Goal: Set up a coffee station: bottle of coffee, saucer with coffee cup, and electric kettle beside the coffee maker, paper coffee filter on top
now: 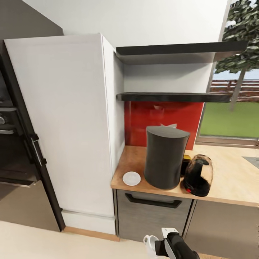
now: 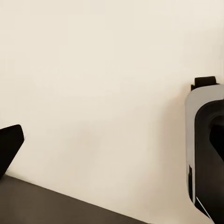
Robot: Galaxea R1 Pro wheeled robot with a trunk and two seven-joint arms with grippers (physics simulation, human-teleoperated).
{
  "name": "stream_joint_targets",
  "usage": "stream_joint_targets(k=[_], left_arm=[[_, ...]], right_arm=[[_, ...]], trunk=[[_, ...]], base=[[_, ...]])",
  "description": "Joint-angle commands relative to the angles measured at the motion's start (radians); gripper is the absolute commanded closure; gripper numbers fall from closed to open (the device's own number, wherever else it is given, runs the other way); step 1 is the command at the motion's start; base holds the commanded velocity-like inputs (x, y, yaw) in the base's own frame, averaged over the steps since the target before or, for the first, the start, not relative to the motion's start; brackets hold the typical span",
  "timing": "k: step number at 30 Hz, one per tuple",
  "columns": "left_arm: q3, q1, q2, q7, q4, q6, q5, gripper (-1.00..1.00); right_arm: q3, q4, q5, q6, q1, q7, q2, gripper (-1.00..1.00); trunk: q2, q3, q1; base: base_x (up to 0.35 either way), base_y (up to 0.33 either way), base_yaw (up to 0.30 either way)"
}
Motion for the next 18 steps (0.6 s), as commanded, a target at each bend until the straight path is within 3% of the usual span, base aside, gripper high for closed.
stream_joint_targets(k=[1,9,13,18], left_arm=[[0.001,0.0,0.0,0.001,-0.002,0.007,-0.009,-1.0],[0.001,0.0,0.0,0.001,-0.001,0.009,-0.009,-1.0],[0.001,0.0,0.0,0.001,-0.001,0.009,-0.009,-1.0],[0.001,0.0,0.0,0.001,-0.001,0.009,-0.009,-1.0]], right_arm=[[-0.007,-0.001,0.01,0.004,0.0,0.002,0.002,1.0],[-0.007,-0.001,0.01,0.004,0.0,0.002,0.002,1.0],[-0.007,-0.001,0.01,0.004,0.0,0.002,0.002,1.0],[-0.007,-0.001,0.01,0.005,0.0,0.002,0.002,1.0]], trunk=[[-0.001,0.0,0.0],[-0.001,0.007,0.0],[-0.001,0.01,0.0],[-0.001,0.011,0.0]], base=[[0.007,0.299,-0.219],[-0.013,0.301,-0.227],[-0.15,0.286,-0.219],[-0.198,0.272,-0.064]])
